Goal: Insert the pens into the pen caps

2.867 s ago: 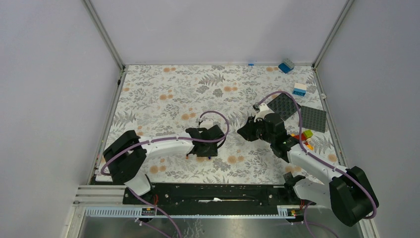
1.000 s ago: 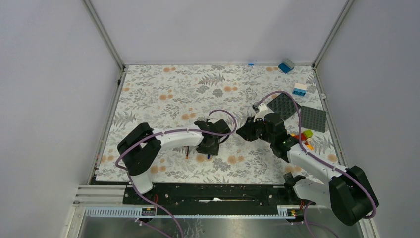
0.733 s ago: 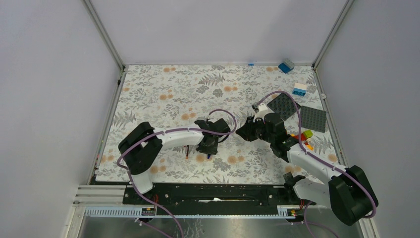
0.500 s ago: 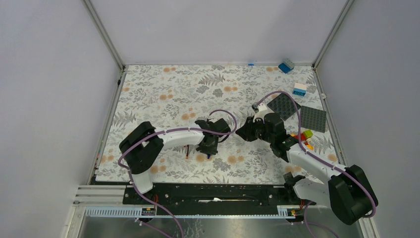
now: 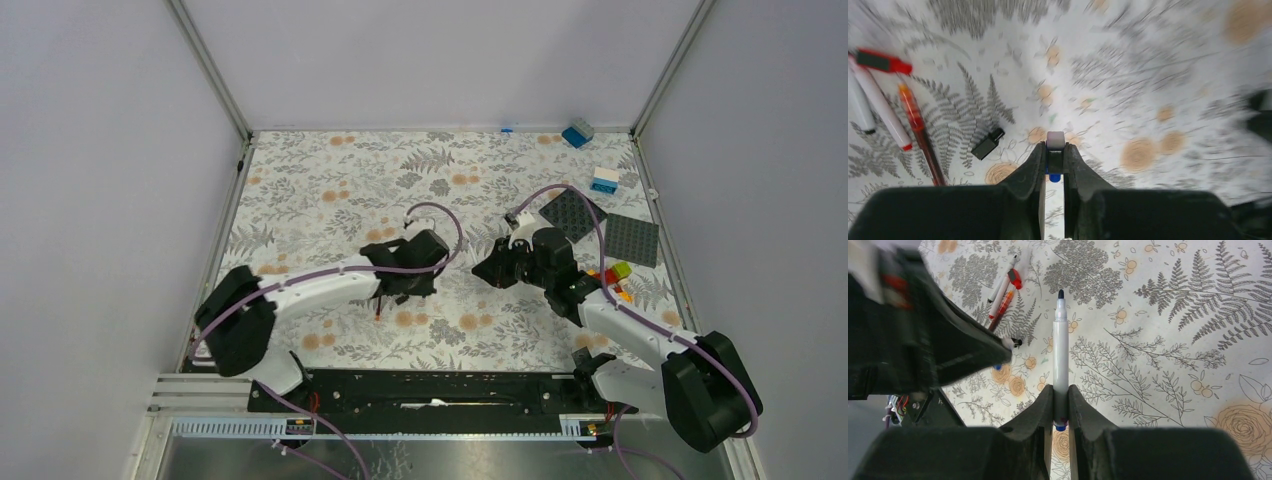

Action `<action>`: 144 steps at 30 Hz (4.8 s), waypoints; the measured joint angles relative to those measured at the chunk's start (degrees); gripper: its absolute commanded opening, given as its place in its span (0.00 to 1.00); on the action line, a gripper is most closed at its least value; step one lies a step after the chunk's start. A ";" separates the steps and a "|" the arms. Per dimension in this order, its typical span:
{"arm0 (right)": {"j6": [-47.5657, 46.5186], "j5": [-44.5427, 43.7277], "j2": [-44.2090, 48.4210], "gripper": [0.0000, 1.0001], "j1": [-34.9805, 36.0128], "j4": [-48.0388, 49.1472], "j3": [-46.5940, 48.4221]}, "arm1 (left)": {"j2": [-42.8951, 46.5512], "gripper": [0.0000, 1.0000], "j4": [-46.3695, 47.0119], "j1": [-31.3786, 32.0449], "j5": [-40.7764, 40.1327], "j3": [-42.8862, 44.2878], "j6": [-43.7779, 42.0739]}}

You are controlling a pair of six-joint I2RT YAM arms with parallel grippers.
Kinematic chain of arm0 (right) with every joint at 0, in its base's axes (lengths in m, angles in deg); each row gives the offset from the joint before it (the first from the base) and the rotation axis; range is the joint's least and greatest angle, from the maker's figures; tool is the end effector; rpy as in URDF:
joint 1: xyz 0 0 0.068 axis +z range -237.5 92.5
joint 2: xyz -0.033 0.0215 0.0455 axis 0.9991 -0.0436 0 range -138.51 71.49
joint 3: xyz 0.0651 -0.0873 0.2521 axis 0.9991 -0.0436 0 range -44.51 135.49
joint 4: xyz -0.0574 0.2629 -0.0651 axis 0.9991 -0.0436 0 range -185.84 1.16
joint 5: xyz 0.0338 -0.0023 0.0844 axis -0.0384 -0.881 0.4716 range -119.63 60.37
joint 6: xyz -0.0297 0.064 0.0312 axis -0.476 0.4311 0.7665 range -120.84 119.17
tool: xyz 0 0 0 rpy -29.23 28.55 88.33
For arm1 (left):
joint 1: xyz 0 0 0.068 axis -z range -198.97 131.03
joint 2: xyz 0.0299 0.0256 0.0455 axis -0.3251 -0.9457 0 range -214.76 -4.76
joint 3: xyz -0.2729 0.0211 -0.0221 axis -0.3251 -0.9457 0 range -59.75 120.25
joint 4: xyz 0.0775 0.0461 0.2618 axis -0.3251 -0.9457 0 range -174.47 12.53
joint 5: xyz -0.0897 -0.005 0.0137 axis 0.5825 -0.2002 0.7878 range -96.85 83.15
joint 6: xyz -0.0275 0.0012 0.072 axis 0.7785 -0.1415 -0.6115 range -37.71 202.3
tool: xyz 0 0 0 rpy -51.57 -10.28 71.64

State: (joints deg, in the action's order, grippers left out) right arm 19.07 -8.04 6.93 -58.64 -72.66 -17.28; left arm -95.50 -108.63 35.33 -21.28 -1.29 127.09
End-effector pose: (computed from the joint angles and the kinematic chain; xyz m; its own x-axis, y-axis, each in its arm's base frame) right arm 0.2301 0.1544 0.1941 -0.5523 0.0572 -0.8317 -0.5969 0.6693 0.4424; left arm 0.2105 -0.2648 0.1675 -0.8787 0.0535 -0.4744 0.1443 0.9770 -0.1570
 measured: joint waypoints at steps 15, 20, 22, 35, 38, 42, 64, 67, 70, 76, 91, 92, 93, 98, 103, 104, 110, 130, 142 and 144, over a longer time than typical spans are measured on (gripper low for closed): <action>0.81 6.08 4.17 0.00 2.01 3.13 1.55 | 29.97 0.00 26.08 -15.12 -1.84 -19.71 0.02; 2.08 6.84 3.89 0.00 3.74 5.70 2.43 | 32.50 0.00 30.69 -16.81 0.92 -21.51 1.29; 2.71 7.15 3.41 0.00 4.70 6.69 3.02 | 34.80 0.00 32.68 -16.85 1.66 -22.32 1.81; 4.57 9.16 3.65 0.00 10.71 11.13 5.25 | 47.17 0.00 45.35 -18.43 7.69 -28.00 6.21; 4.59 10.16 3.65 0.00 11.47 11.04 6.69 | 48.70 0.00 48.41 -18.51 10.03 -29.16 7.48; 4.33 11.76 3.63 0.00 12.55 10.62 8.68 | 49.00 0.00 52.11 -18.51 12.87 -29.88 8.85; 2.82 11.85 -0.87 0.00 14.91 7.17 11.87 | 45.46 0.00 62.10 -18.51 21.18 -32.85 12.28; 2.82 11.30 -0.92 0.00 15.02 6.97 11.91 | 45.35 0.00 62.23 -18.51 21.31 -32.85 12.28; 2.80 10.62 -0.92 0.00 15.04 6.73 11.91 | 45.24 0.00 62.23 -18.51 21.44 -32.85 12.31; 2.78 10.25 -0.92 0.00 15.04 6.71 11.91 | 44.85 0.00 62.25 -18.51 21.97 -32.85 12.46; 1.95 8.11 -0.90 0.00 15.26 5.68 11.93 | 43.82 0.00 62.14 -18.51 22.84 -32.85 12.48; 1.90 8.00 -0.90 0.00 15.30 5.68 11.96 | 43.76 0.00 62.14 -18.51 22.84 -32.85 12.50; 1.90 7.93 -0.90 0.00 15.34 5.66 12.00 | 43.74 0.00 62.14 -18.51 22.86 -32.85 12.55; 1.75 7.85 -0.90 0.00 15.37 5.60 12.37 | 43.69 0.00 62.34 -18.51 23.02 -32.85 12.81; 1.73 7.78 -1.01 0.00 15.39 5.46 12.83 | 43.12 0.00 63.45 -18.51 23.28 -33.24 13.42; 1.73 7.74 -1.05 0.00 15.39 5.46 12.98 | 42.95 0.00 63.89 -18.51 23.43 -33.48 13.66; 1.70 7.37 -1.46 0.00 15.39 5.40 13.11 | 42.56 0.00 64.54 -18.51 23.67 -33.75 14.03; 0.20 4.35 -5.16 0.00 16.00 -1.05 19.02 | 41.77 0.00 66.60 -19.47 22.25 -34.84 14.21; -3.23 1.68 -8.96 0.00 16.41 -9.27 25.24 | 40.79 0.00 66.40 -19.82 20.24 -35.36 14.36; -3.76 1.44 -9.84 0.00 16.46 -10.64 26.34 | 40.50 0.00 66.16 -19.93 19.82 -35.36 14.47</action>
State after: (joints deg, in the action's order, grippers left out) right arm 15.31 -6.60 -2.90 -42.18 -83.30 9.05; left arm -55.00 -42.47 15.40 -1.46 -36.65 141.56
